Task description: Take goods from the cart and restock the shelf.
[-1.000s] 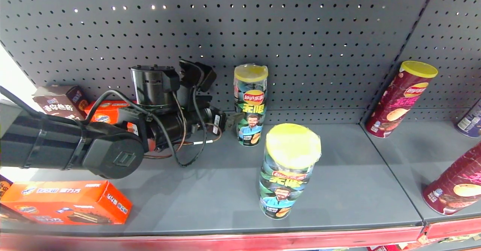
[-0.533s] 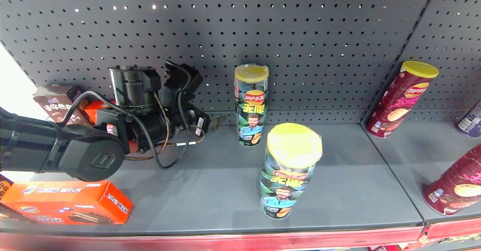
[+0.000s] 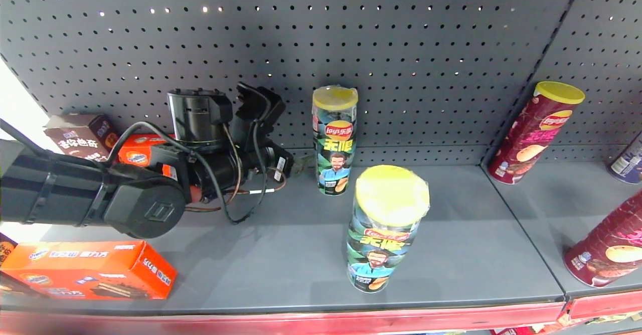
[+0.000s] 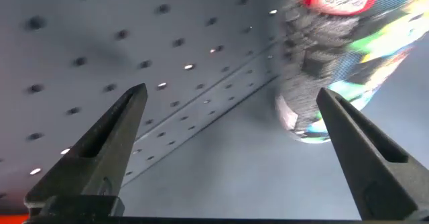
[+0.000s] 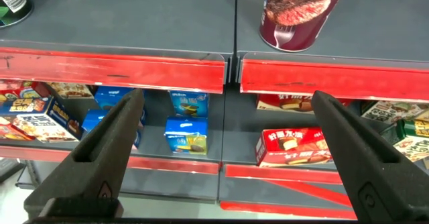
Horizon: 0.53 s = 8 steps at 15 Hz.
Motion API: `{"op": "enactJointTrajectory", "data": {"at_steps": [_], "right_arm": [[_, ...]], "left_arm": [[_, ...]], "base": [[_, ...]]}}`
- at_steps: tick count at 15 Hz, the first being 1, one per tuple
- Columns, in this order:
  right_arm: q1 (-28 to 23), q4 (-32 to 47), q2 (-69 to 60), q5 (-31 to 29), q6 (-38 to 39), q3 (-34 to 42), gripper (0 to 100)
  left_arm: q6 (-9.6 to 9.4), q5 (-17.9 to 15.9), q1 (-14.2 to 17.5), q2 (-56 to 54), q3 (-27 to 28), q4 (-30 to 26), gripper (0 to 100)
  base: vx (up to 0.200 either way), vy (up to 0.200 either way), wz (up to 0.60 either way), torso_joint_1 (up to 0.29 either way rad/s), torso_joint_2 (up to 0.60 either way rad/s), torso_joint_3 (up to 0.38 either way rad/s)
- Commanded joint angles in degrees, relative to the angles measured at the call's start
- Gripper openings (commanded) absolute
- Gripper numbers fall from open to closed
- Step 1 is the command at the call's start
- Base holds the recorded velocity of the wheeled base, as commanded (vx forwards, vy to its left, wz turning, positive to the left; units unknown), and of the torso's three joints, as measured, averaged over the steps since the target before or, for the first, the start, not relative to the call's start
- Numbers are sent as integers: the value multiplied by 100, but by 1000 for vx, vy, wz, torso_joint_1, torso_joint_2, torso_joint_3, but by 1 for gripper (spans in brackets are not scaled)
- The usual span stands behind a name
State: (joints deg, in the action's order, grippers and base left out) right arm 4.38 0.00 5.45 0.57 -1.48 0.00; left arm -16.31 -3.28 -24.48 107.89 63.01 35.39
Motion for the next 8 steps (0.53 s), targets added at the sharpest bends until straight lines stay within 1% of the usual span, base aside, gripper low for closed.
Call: {"op": "enactJointTrajectory", "data": {"at_steps": [1, 8], "right_arm": [[2, 0, 9, 4, -2, 0, 100], [2, 0, 9, 4, -2, 0, 100]], "left_arm": [[5, 3, -83, 31, 9, 3, 100], [5, 38, -13, 110, 18, 3, 100]], "base": [[0, 0, 0, 0, 0, 0], [0, 0, 0, 0, 0, 0]]}}
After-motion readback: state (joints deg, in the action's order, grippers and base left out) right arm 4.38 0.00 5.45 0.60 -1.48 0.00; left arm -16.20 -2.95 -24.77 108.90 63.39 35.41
